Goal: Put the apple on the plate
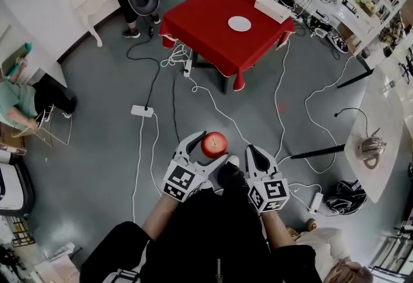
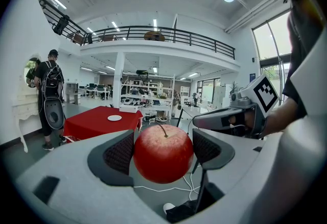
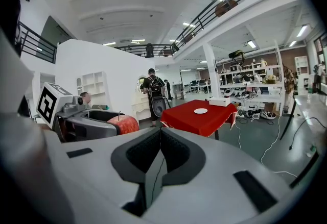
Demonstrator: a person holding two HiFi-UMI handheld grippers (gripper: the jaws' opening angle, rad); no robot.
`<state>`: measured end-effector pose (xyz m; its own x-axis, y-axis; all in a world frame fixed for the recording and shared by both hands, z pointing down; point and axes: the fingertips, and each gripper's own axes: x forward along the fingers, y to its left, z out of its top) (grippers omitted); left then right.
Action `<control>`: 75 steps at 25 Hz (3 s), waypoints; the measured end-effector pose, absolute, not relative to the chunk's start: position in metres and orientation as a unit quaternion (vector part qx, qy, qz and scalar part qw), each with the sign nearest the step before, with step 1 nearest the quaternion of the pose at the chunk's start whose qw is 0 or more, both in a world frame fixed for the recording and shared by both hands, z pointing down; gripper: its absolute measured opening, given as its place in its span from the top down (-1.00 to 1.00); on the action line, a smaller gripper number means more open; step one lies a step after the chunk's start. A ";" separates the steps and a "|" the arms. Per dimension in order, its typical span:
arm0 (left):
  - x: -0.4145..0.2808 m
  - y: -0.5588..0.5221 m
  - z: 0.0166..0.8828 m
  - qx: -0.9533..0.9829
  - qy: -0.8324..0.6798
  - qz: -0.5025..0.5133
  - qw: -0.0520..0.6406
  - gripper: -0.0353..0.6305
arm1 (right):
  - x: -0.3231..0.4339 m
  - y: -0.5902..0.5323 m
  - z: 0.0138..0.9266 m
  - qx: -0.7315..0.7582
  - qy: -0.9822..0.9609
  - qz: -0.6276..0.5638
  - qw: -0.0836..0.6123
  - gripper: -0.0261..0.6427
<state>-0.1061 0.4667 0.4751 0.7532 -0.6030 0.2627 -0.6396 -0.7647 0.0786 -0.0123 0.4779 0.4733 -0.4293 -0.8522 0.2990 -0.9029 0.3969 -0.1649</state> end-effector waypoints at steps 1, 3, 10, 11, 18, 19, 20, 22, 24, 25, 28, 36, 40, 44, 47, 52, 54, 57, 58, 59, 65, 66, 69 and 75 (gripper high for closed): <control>-0.104 0.462 0.475 0.933 -0.332 0.112 0.081 -0.19 | -0.010 0.474 0.474 0.528 -0.831 0.153 0.083 0.89; -0.100 0.453 0.474 0.934 -0.330 0.115 0.081 -0.19 | -0.006 0.465 0.474 0.529 -0.830 0.155 0.083 0.89; -0.086 0.408 0.473 0.932 -0.332 0.119 0.080 -0.19 | 0.007 0.419 0.478 0.527 -0.829 0.168 0.082 0.89; -0.083 0.400 0.473 0.932 -0.333 0.118 0.081 -0.19 | 0.009 0.411 0.479 0.527 -0.829 0.171 0.082 0.89; -0.064 0.342 0.458 0.930 -0.338 0.120 0.081 -0.19 | 0.029 0.352 0.471 0.517 -0.832 0.181 0.083 0.89; -0.061 0.335 0.457 0.930 -0.338 0.122 0.081 -0.20 | 0.033 0.345 0.469 0.516 -0.833 0.182 0.084 0.89; -0.057 0.329 0.456 0.929 -0.339 0.124 0.081 -0.19 | 0.036 0.339 0.469 0.514 -0.834 0.182 0.084 0.89; -0.050 0.318 0.455 0.928 -0.342 0.125 0.080 -0.19 | 0.044 0.329 0.468 0.511 -0.836 0.182 0.083 0.89; -0.043 0.309 0.454 0.927 -0.346 0.126 0.079 -0.19 | 0.050 0.320 0.468 0.508 -0.838 0.183 0.083 0.89; -0.039 0.305 0.453 0.926 -0.347 0.127 0.079 -0.19 | 0.054 0.316 0.468 0.506 -0.839 0.183 0.083 0.89; -0.027 0.296 0.453 0.924 -0.352 0.129 0.079 -0.20 | 0.065 0.304 0.467 0.498 -0.843 0.184 0.082 0.89; -0.004 0.275 0.450 0.917 -0.370 0.124 0.078 -0.19 | 0.089 0.283 0.465 0.486 -0.852 0.177 0.077 0.89; 0.009 0.272 0.453 0.918 -0.368 0.130 0.077 -0.20 | 0.101 0.278 0.466 0.483 -0.854 0.176 0.075 0.89; 0.016 0.272 0.452 0.916 -0.373 0.127 0.077 -0.20 | 0.108 0.280 0.468 0.483 -0.854 0.181 0.072 0.89; 0.017 0.269 0.448 0.914 -0.377 0.128 0.078 -0.20 | 0.110 0.279 0.467 0.482 -0.854 0.183 0.070 0.89; 0.020 0.268 0.453 0.915 -0.373 0.127 0.089 -0.19 | 0.116 0.278 0.470 0.485 -0.852 0.186 0.071 0.89; 0.021 0.263 0.452 0.915 -0.373 0.126 0.089 -0.19 | 0.117 0.274 0.470 0.486 -0.851 0.185 0.072 0.89; 0.023 0.257 0.452 0.917 -0.371 0.122 0.087 -0.19 | 0.117 0.270 0.466 0.487 -0.851 0.180 0.070 0.89; 0.024 0.256 0.451 0.917 -0.370 0.122 0.086 -0.19 | 0.118 0.269 0.465 0.488 -0.851 0.179 0.069 0.89; 0.026 0.254 0.450 0.917 -0.370 0.121 0.084 -0.19 | 0.118 0.268 0.463 0.488 -0.852 0.178 0.069 0.89; 0.025 0.249 0.445 0.918 -0.372 0.114 0.080 -0.19 | 0.115 0.264 0.465 0.483 -0.854 0.177 0.074 0.89; 0.024 0.249 0.445 0.918 -0.372 0.114 0.080 -0.19 | 0.114 0.264 0.466 0.482 -0.855 0.178 0.075 0.89; 0.020 0.246 0.444 0.917 -0.373 0.114 0.079 -0.19 | 0.109 0.262 0.467 0.478 -0.856 0.180 0.077 0.89; 0.014 0.233 0.438 0.918 -0.374 0.109 0.069 -0.20 | 0.101 0.254 0.470 0.476 -0.857 0.179 0.080 0.89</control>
<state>0.0142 0.2335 0.4382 0.6961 -0.6727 0.2508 -0.7025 -0.7103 0.0449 0.1008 0.2541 0.4697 -0.5337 -0.7880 0.3071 -0.8450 0.4821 -0.2316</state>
